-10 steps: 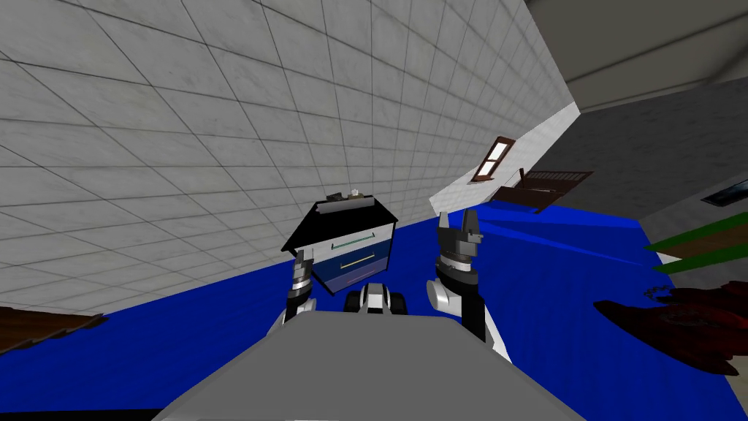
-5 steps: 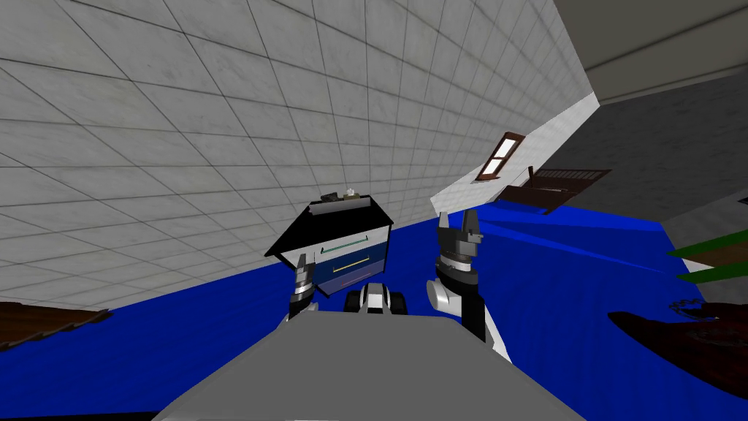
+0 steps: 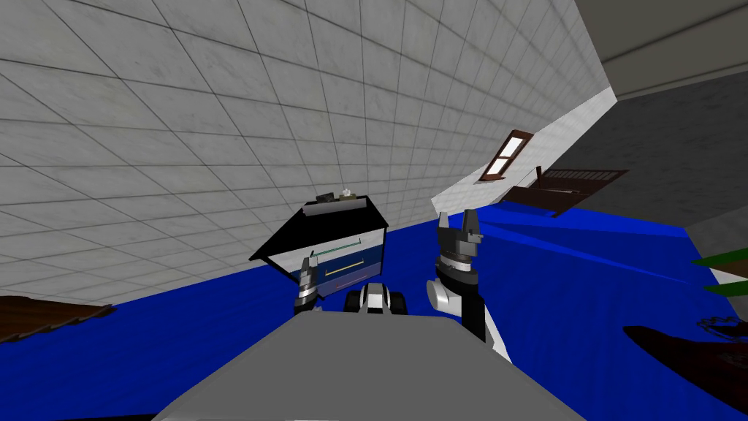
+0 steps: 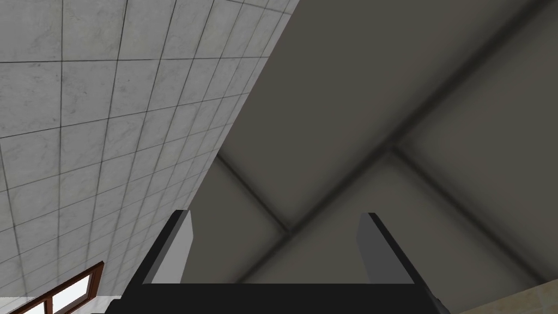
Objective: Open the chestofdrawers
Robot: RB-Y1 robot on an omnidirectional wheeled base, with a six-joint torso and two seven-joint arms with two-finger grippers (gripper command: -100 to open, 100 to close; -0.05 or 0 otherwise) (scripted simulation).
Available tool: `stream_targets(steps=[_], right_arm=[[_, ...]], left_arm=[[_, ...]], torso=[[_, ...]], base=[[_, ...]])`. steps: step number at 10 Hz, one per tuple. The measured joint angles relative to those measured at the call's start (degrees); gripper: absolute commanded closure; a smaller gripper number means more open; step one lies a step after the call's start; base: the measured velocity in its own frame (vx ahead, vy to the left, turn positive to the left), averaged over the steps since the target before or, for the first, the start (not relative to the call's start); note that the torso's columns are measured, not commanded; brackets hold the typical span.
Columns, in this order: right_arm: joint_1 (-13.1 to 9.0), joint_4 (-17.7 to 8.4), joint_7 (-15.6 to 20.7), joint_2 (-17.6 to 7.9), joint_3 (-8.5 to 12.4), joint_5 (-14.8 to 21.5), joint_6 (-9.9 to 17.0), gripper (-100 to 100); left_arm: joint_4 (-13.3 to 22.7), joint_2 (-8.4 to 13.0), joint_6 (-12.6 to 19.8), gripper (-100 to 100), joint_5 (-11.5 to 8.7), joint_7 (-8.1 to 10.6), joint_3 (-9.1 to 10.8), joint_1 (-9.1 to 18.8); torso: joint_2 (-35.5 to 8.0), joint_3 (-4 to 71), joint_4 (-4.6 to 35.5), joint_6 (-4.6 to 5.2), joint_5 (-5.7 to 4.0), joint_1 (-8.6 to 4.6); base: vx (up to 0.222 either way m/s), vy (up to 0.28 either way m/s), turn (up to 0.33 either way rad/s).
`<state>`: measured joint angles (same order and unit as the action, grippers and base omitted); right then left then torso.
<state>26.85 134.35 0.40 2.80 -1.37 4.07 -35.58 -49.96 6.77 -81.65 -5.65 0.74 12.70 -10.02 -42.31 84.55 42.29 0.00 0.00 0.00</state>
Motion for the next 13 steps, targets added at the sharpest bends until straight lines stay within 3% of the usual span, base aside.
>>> stream_targets(steps=[6,13], right_arm=[[0.0,0.0,0.0,0.0,0.0,0.0,0.0,0],[0.0,0.0,0.0,0.0,0.0,0.0,0.0,0]], left_arm=[[5.2,-3.3,-3.5,-100,0.1,-0.02,-0.24,1.3],[2.9,-1.2,3.0,-100,-0.4,0.12,0.28,5.6]], torso=[[0.0,0.0,0.0,-0.01,0.04,0.19],[0.1,0.0,0.0,0.0,0.01,0.01]], base=[[0.031,-0.07,0.025],[-0.028,-0.019,0.019]])
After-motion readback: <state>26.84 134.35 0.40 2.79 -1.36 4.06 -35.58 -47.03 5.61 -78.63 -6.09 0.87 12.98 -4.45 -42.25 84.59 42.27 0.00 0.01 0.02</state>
